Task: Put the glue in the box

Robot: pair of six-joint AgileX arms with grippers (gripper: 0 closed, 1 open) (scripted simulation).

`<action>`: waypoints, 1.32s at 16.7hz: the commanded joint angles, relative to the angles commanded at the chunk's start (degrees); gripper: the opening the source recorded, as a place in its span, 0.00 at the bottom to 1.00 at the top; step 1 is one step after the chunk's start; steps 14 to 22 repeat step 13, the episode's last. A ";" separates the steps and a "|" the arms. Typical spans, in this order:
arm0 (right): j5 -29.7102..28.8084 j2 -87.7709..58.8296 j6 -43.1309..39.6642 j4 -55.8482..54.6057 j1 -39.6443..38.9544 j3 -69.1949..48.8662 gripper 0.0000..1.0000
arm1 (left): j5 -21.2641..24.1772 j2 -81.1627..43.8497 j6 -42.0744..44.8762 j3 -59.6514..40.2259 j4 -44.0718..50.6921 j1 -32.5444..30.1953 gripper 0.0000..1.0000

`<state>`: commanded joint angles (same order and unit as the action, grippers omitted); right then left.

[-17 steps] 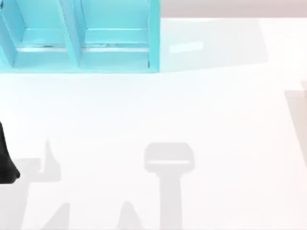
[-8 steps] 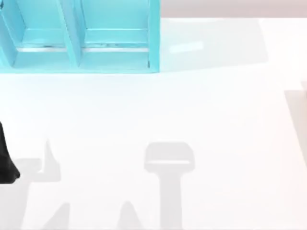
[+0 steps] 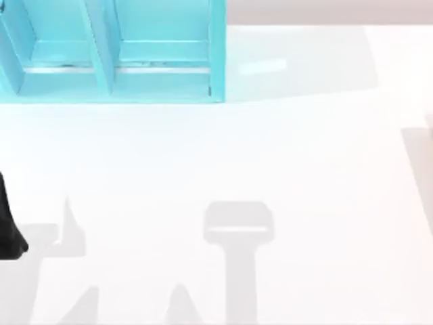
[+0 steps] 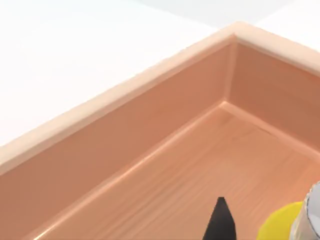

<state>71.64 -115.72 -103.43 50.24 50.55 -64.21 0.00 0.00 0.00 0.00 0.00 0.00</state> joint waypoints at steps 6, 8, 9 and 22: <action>0.00 0.00 0.00 0.00 0.00 0.00 0.90 | 0.00 0.00 0.00 0.00 0.00 0.00 1.00; 0.00 0.00 0.00 0.00 0.00 0.00 1.00 | 0.00 0.00 0.00 0.00 0.00 0.00 1.00; 0.00 0.00 0.00 0.00 0.00 0.00 1.00 | 0.00 0.00 0.00 0.00 0.00 0.00 1.00; 0.00 0.00 0.00 0.00 0.00 0.00 1.00 | 0.00 0.00 0.00 0.00 0.00 0.00 1.00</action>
